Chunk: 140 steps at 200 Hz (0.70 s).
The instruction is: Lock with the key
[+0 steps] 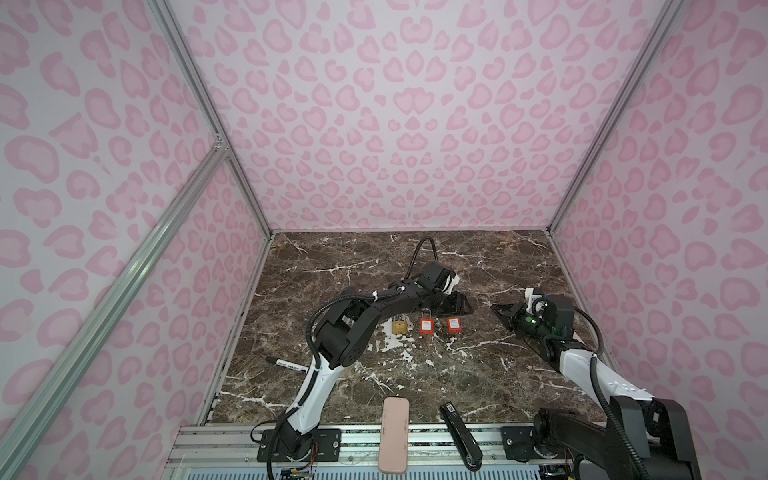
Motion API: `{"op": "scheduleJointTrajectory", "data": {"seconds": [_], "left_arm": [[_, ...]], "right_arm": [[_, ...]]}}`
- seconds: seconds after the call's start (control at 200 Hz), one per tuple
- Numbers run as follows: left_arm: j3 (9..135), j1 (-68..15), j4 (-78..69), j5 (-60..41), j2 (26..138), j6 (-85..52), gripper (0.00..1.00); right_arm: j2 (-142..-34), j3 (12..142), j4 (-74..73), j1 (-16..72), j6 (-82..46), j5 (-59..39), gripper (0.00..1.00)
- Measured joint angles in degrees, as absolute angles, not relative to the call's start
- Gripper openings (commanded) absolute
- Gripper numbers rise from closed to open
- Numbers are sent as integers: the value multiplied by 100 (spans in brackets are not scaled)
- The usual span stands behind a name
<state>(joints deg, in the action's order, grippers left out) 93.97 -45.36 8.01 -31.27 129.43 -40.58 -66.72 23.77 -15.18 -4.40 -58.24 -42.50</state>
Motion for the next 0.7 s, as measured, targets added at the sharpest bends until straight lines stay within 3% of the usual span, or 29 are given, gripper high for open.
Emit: {"op": "scheduleJointTrajectory", "data": {"seconds": [0.7], "left_arm": [[9236,-4550,742,-3087,12809,-4099,62]], "right_arm": [[-6720,2281,-1538,-440,-5802,-4268,0]]}}
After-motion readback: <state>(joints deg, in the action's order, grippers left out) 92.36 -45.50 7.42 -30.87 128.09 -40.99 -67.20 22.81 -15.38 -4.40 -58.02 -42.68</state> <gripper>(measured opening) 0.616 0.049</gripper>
